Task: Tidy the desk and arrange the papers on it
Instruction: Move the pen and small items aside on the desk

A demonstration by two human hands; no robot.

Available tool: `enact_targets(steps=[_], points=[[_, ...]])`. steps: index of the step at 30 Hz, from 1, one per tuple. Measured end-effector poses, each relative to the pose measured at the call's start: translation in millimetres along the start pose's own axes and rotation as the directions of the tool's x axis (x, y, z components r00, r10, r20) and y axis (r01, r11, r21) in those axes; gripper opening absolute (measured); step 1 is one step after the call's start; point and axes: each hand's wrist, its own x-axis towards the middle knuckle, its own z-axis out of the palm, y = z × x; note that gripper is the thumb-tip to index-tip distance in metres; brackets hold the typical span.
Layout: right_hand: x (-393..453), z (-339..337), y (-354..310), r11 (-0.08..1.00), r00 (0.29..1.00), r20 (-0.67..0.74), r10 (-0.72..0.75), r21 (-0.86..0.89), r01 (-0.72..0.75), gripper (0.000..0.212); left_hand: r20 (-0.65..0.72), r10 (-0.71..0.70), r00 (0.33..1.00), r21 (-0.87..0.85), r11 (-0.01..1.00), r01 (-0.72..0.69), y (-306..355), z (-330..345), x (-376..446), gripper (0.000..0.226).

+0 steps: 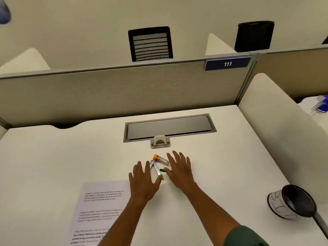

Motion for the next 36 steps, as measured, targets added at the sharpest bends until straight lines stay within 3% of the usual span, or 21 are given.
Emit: enact_targets(steps=[5,11,14,21,25,36], points=[[25.5,4.0,-1.4,1.000,0.999,0.044,-0.026,-0.001,0.026,0.056,-0.036,-0.073,0.997,-0.017,0.997,0.073,12.8,7.8,13.3,0.083],[38.7,11.0,2.0,0.998,0.998,0.001,-0.059,-0.014,0.059,0.026,-0.007,-0.110,0.994,0.013,0.994,0.110,28.9,22.7,24.2,0.083],[40.8,13.9,6.3,0.998,0.998,-0.034,-0.048,0.029,0.049,0.027,-0.008,-0.148,0.989,-0.005,0.989,0.148,37.1,26.1,27.3,0.072],[32.5,3.3,31.5,0.998,0.996,-0.076,0.042,0.050,-0.038,0.032,-0.014,-0.259,0.966,-0.236,0.940,0.248,36.1,15.8,27.3,0.053],[22.4,-13.3,59.8,0.991,0.981,-0.151,0.124,0.070,-0.114,0.031,-0.096,-0.236,0.967,-0.374,0.909,0.185,48.9,6.7,27.8,0.045],[-15.6,-67.3,183.4,0.867,0.817,-0.290,0.498,0.174,-0.466,0.028,-0.107,0.129,0.986,-0.465,0.870,-0.164,199.0,14.7,33.0,0.048]])
